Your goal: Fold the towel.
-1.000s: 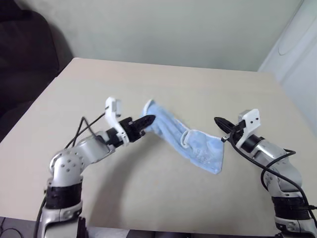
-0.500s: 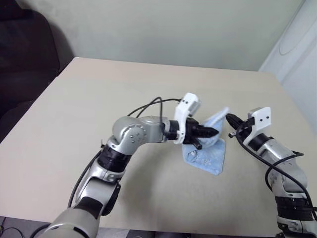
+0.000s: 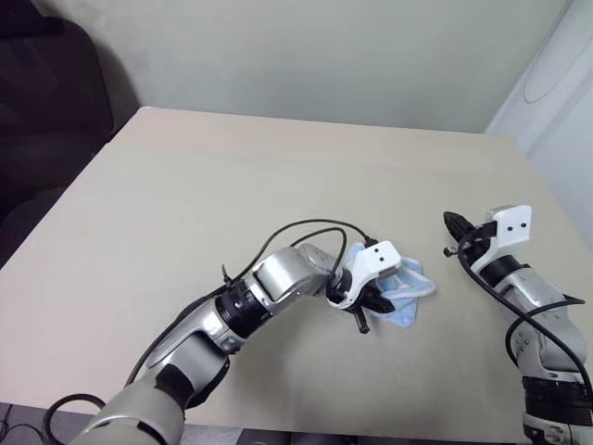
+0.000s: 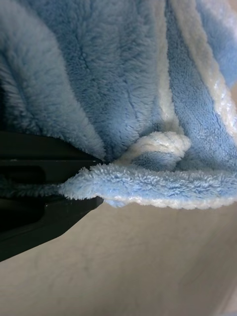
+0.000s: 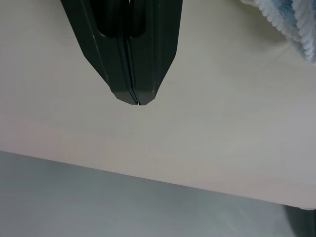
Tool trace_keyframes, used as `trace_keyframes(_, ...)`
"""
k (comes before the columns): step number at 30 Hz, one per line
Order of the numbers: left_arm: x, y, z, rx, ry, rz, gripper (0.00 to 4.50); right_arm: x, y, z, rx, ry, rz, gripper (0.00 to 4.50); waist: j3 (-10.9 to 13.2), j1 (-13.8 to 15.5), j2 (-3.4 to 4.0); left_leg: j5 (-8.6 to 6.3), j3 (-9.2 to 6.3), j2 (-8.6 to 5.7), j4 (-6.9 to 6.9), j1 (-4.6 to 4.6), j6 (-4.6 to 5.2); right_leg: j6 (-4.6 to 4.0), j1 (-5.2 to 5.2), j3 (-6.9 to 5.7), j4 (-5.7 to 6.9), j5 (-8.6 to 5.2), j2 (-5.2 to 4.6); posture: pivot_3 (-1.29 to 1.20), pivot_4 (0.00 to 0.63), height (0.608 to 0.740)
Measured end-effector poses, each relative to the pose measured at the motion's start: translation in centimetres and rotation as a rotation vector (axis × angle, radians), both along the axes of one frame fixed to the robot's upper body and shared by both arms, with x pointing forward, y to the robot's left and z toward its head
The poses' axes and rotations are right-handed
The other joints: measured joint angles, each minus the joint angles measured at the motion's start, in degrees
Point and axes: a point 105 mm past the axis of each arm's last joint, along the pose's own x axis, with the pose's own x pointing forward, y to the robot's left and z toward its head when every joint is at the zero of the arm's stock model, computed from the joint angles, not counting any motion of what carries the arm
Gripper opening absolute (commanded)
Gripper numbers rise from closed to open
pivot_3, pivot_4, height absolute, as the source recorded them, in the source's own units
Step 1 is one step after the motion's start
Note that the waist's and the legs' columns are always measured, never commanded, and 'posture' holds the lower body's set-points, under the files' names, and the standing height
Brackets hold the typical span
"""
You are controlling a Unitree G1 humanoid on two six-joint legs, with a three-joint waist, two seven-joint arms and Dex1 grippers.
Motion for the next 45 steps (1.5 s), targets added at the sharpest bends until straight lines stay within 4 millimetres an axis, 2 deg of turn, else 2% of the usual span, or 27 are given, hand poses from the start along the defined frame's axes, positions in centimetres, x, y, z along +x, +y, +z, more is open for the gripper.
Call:
trace_keyframes(5,0.0,-0.2,0.6,-0.083,0.066,0.025,1.41,0.0,0.0,0.0,-0.004,-0.003,-0.001,0.0,0.0,0.0,0.02,0.03,-0.02,0.01,0.0,-0.1,0.0,0.3,-0.01,-0.01,-0.22,0.26,-0.01,0.0,0.15,0.74)
trace_keyframes(9,0.2,-0.3,2.9,-0.219,0.146,0.046,2.87,0.1,0.1,0.0,-0.008,-0.004,0.0,0.0,0.0,0.1,0.03,0.04,0.01,0.0,0.01,-0.11,0.0,0.2,-0.01,0.0,-0.29,0.45,-0.03,0.0,0.15,0.74)
trace_keyframes(13,0.5,0.7,5.2,-0.339,0.169,0.063,4.28,0.1,0.1,0.1,-0.009,-0.005,0.001,0.0,0.0,0.0,0.05,0.06,0.02,0.02,0.0,-0.1,0.04,0.1,-0.01,-0.01,-0.3,0.62,-0.02,0.0,0.15,0.74)
trace_keyframes(16,1.1,2.1,7.0,-0.439,0.167,0.089,4.28,0.0,0.1,0.2,-0.015,-0.002,0.006,0.0,0.0,0.0,0.07,0.19,0.01,0.01,0.0,-0.1,0.18,0.1,0.0,-0.01,-0.31,0.62,-0.02,0.0,0.15,0.74)
trace_keyframes(19,2.6,4.3,8.1,-0.519,0.145,0.168,4.28,-0.3,0.5,0.7,-0.021,-0.009,0.028,0.0,0.0,0.0,0.11,0.2,0.02,0.02,0.01,-0.1,0.21,0.12,0.0,-0.01,-0.32,0.61,-0.01,0.0,0.15,0.74)
trace_keyframes(21,3.7,5.6,8.6,-0.554,0.11,0.221,3.92,-0.5,0.8,0.8,-0.017,-0.005,0.043,0.0,0.0,0.0,0.11,0.23,0.0,0.0,0.02,-0.11,0.27,0.13,0.0,-0.01,-0.32,0.6,-0.01,0.0,0.15,0.74)
trace_keyframes(24,5.7,7.6,7.5,-0.517,0.01,0.323,3.0,-1.3,1.5,0.6,0.006,0.022,0.097,0.0,0.0,0.1,0.14,0.36,0.02,0.0,0.03,-0.11,0.49,0.15,0.0,0.0,-0.35,0.59,0.0,0.0,0.15,0.74)
trace_keyframes(26,6.2,8.6,6.2,-0.504,-0.021,0.353,2.23,-2.2,2.2,0.3,0.03,0.055,0.143,0.0,0.0,0.1,0.14,0.41,0.0,0.0,0.03,-0.15,0.42,0.17,-0.02,-0.01,-0.38,0.57,0.0,0.0,0.15,0.74)
trace_keyframes(28,6.1,8.7,5.8,-0.521,-0.036,0.342,1.5,-2.8,3.0,0.1,0.053,0.081,0.188,0.0,0.0,0.1,0.13,0.42,-0.04,-0.01,0.08,-0.27,0.39,0.15,-0.08,-0.03,-0.4,0.58,0.01,0.0,0.15,0.74)
trace_keyframes(32,5.4,7.6,6.2,-0.566,-0.073,0.257,0.05,-3.9,4.2,0.0,0.078,0.11,0.249,0.0,0.0,0.2,0.13,0.29,-0.08,-0.06,0.15,-0.4,0.4,0.06,-0.11,-0.01,-0.43,0.63,-0.02,0.0,0.15,0.74)
trace_keyframes(37,4.0,5.3,5.7,-0.572,-0.058,0.144,0.05,-5.3,5.8,-2.0,0.138,0.214,0.312,0.0,0.0,0.3,0.13,0.21,-0.09,-0.05,0.19,-0.52,0.19,0.09,-0.2,-0.02,-0.41,0.62,-0.02,0.0,0.15,0.74)
trace_keyframes(39,3.8,4.4,3.3,-0.468,-0.061,0.119,0.05,-5.9,6.6,-3.6,0.16,0.277,0.333,0.0,0.0,0.2,0.16,0.2,-0.06,-0.03,0.19,-0.48,0.21,0.14,-0.2,-0.02,-0.4,0.59,-0.03,0.0,0.15,0.74)
trace_keyframes(43,3.9,4.0,-1.7,-0.291,-0.041,0.123,0.05,-5.9,7.5,-7.4,0.161,0.4,0.326,0.0,0.0,0.1,0.15,0.21,-0.04,0.0,0.19,-0.5,0.22,0.51,-0.27,-0.03,-0.4,0.46,-0.05,0.0,0.15,0.74)
trace_keyframes(45,4.2,3.7,-2.6,-0.261,-0.057,0.121,0.05,-5.6,7.2,-8.6,0.162,0.424,0.297,0.0,-0.1,0.1,0.14,0.22,-0.05,-0.01,0.19,-0.51,0.23,0.54,-0.27,-0.03,-0.4,0.5,-0.06,0.0,0.15,0.74)
